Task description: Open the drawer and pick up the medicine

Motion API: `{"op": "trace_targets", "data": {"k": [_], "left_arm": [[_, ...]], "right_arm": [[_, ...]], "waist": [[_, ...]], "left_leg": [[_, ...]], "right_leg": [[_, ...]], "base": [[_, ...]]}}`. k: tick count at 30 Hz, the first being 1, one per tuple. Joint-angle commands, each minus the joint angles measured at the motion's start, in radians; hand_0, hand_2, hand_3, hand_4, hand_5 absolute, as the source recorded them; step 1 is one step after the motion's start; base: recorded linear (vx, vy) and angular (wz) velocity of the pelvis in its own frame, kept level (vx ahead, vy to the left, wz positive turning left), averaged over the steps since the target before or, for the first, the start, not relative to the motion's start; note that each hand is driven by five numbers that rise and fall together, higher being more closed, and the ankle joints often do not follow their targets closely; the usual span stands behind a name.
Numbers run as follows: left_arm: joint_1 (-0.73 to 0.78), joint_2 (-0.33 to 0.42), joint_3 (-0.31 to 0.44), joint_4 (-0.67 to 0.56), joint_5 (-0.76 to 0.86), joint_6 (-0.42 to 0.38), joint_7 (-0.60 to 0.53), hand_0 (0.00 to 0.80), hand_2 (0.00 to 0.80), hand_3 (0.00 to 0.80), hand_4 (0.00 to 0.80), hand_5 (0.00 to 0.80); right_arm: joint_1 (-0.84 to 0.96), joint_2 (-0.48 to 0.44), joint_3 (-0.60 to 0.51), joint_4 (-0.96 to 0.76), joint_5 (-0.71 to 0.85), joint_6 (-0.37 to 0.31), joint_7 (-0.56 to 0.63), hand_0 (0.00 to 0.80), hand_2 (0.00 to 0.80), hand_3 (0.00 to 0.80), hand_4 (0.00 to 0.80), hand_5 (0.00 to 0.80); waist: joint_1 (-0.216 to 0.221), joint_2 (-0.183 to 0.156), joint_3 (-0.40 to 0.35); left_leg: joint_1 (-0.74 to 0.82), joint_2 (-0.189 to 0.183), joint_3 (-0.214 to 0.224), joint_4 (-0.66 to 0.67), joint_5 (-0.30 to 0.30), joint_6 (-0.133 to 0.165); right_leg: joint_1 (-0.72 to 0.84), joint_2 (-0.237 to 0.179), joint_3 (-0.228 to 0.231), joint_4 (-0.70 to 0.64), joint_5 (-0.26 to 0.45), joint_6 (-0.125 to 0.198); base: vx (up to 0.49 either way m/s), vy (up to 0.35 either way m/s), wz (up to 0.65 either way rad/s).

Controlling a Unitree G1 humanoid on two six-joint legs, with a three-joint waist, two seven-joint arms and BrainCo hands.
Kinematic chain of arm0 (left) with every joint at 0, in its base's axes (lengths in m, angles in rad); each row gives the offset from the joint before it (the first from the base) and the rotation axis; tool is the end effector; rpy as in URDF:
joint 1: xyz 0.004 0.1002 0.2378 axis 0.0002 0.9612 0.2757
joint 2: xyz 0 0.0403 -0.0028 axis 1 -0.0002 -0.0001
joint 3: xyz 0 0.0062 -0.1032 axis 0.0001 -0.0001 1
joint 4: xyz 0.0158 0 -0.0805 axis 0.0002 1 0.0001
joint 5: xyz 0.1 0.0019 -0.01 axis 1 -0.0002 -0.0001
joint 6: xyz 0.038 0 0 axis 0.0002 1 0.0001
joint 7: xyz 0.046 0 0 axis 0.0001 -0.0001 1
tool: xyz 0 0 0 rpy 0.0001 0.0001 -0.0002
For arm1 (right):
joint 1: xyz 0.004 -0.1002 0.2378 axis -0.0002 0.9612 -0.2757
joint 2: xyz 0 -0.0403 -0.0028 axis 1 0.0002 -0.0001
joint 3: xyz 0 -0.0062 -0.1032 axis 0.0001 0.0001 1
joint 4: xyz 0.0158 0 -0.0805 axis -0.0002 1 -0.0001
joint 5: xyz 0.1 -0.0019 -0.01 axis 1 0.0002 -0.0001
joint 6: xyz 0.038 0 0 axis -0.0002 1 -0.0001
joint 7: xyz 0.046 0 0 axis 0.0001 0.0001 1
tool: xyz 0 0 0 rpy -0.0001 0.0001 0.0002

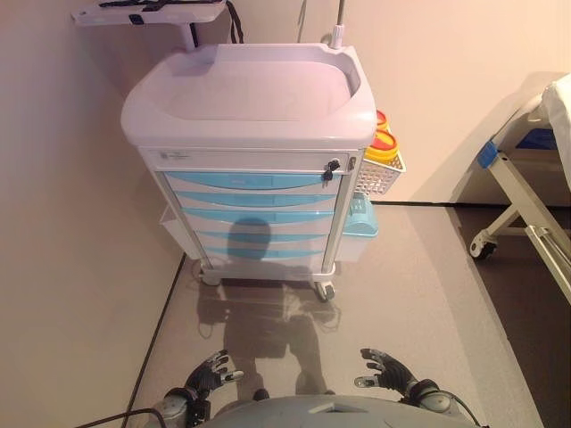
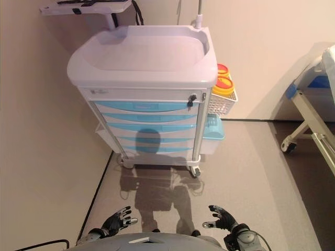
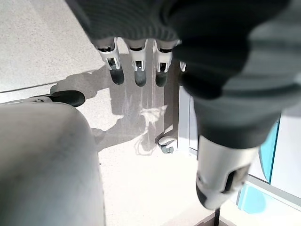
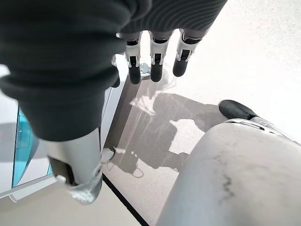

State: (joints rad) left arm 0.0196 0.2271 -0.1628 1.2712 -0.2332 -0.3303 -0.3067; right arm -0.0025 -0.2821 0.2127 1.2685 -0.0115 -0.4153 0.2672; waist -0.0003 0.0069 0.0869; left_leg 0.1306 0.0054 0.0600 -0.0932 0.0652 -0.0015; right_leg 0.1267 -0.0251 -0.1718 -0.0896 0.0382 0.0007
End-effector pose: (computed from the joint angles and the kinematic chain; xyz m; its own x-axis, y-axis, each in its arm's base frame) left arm 0.0703 0.2206 -0.1131 0.5614 -0.1393 -0.8158 0.1124 0.9894 -0.0915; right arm 0.0811 -0.2306 -0.1063 0.5621 0.1780 -0.8077 -0.3841 0.9211 -0.0644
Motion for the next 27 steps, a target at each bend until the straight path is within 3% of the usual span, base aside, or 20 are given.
{"op": "trace_targets", "data": {"k": [1,18,27], "left_arm": [[-0.081,-0.006,-0.009,0.043,0.016,-0.033,0.003,0.000,0.000,0.000,0.000,0.000],[-0.064,-0.010,0.007,0.041,-0.024,-0.043,-0.012,0.000,0.000,0.000,0.000,0.000],[-0.101,-0.015,0.012,0.003,-0.193,-0.073,0.016,0.000,0.000,0.000,0.000,0.000]], "right_arm": [[-0.056,0.024,0.030,-0.014,0.006,-0.019,-0.009,0.000,0.000,0.000,0.000,0.000],[-0.041,0.027,0.019,-0.011,0.009,-0.025,-0.017,0.000,0.000,0.000,0.000,0.000],[-0.071,-0.008,0.013,-0.045,0.050,-0.021,-0.041,0.000,0.000,0.000,0.000,0.000]], "waist": [[0.010,-0.023,0.024],[0.000,-0.016,0.029],[-0.015,0.008,0.091]], "left_leg": [[0.024,-0.075,0.046,0.034,-0.121,0.037],[0.017,-0.072,0.050,0.044,-0.122,0.038],[-0.074,-0.072,0.054,0.082,-0.118,0.048]], "right_leg": [[-0.003,-0.013,-0.034,0.094,-0.080,0.049],[-0.015,-0.015,-0.026,0.113,-0.084,0.048],[-0.131,-0.028,-0.016,0.166,-0.084,0.041]], "base": [[0.000,0.000,0.00],[0.027,0.001,0.00],[-0.018,0.048,-0.12]]}}
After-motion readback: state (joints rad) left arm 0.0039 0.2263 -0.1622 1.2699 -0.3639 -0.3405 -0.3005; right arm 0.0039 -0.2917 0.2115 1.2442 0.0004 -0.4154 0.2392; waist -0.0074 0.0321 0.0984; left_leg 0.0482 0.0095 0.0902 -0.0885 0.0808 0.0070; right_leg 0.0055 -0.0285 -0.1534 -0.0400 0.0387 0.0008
